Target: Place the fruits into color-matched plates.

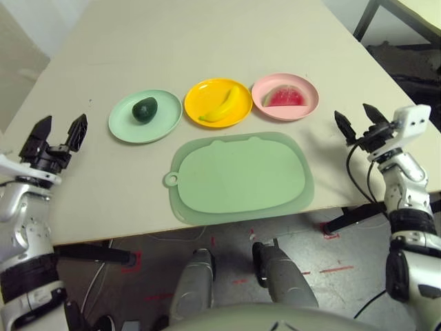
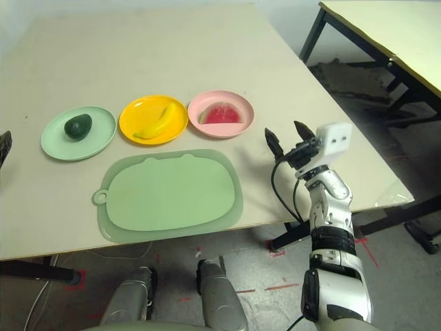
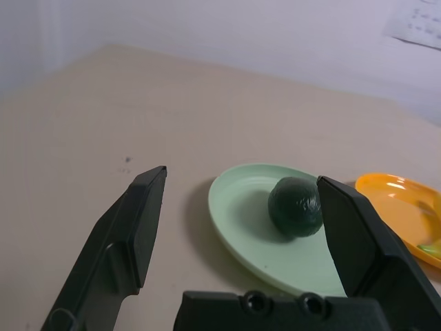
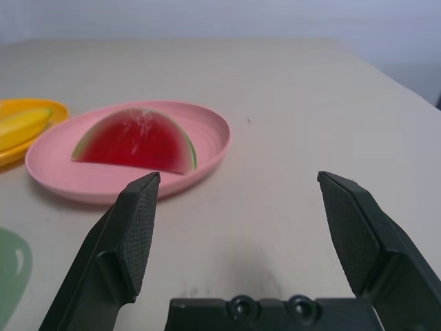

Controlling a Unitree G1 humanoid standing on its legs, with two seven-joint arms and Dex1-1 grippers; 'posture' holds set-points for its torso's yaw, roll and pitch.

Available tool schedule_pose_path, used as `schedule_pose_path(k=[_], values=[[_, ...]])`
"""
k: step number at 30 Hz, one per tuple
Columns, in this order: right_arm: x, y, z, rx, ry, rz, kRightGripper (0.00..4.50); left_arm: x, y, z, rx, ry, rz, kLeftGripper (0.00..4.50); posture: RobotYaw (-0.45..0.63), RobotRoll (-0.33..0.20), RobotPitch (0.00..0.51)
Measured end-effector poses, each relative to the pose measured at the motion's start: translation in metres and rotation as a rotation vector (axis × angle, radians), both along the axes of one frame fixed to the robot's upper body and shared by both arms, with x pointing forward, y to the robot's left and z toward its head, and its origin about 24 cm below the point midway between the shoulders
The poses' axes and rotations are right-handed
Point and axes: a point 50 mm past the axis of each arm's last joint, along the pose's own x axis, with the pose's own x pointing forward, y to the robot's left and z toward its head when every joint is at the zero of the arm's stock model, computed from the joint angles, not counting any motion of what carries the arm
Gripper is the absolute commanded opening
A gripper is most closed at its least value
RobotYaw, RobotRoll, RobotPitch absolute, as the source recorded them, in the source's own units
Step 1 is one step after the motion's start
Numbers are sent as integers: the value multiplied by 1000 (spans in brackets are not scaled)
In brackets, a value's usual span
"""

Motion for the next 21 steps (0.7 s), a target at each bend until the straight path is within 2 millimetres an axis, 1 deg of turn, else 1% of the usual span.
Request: schedule_pose_path(k=[2,5,9,14,16,21], values=[[-5,1,-6,2,8,-2,4500,1,-1,-3,13,26,2,4456,-39,0,199],[-9,6,-11,13,6,-3,4500,3,-4,-16,35,100,-4,4456,-37,0,196],[-16,8,-5,3,-7,-39,4500,1,-7,-24,61,146,-16,4456,-33,0,186],[-22,23,8,-2,-44,-38,4500,-2,-3,-15,107,146,-7,4456,-30,0,180],[-20,28,10,-2,-42,-39,4500,-5,-2,-12,127,148,-3,4456,-10,0,191],[-17,35,9,20,-35,-34,4500,-15,-3,-11,155,153,9,4456,18,0,183]])
